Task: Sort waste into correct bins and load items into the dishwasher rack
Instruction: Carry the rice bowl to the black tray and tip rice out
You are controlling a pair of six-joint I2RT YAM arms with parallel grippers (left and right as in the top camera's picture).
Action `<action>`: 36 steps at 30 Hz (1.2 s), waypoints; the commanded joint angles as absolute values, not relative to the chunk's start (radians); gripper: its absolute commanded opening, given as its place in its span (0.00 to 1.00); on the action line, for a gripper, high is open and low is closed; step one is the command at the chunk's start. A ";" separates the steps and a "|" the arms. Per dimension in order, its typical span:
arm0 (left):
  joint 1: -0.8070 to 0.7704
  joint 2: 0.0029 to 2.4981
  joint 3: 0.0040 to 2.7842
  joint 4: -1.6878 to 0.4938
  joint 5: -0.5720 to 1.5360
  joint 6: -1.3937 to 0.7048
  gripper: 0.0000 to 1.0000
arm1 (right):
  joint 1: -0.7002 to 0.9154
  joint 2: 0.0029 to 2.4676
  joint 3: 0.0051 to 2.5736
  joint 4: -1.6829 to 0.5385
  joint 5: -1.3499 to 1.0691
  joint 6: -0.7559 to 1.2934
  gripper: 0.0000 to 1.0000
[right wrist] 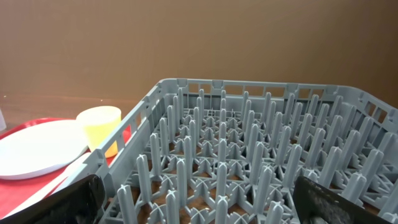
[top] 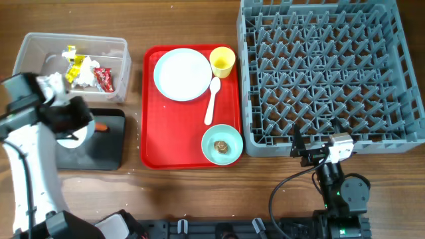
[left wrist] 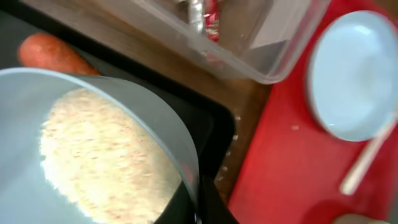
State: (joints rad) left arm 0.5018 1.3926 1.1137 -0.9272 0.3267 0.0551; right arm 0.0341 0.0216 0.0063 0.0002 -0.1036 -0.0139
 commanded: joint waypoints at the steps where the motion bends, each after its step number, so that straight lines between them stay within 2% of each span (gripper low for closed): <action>1: 0.659 1.379 1.109 -0.920 0.690 0.204 0.04 | 0.036 0.023 0.005 0.006 -0.101 -0.025 1.00; 10: 0.826 1.451 0.923 -0.718 0.883 0.206 0.04 | 0.036 0.023 0.005 0.006 -0.101 -0.026 1.00; 13: 0.878 1.469 0.867 -0.668 1.000 0.207 0.04 | 0.036 0.023 0.005 0.006 -0.101 -0.025 1.00; 16: 0.950 1.471 0.824 -0.678 1.231 0.263 0.04 | 0.036 0.023 0.005 0.006 -0.101 -0.025 1.00; 21: 0.995 1.471 0.776 -0.687 1.286 0.264 0.04 | 0.036 0.023 0.005 0.006 -0.101 -0.025 1.00; 36: 1.216 1.471 0.677 -0.680 1.566 0.478 0.04 | 0.036 0.023 0.005 0.006 -0.101 -0.025 1.00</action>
State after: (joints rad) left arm 1.1976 1.4681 0.6991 -0.6865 1.4609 0.4091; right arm 0.0341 0.0223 0.0063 0.0002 -0.1036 -0.0139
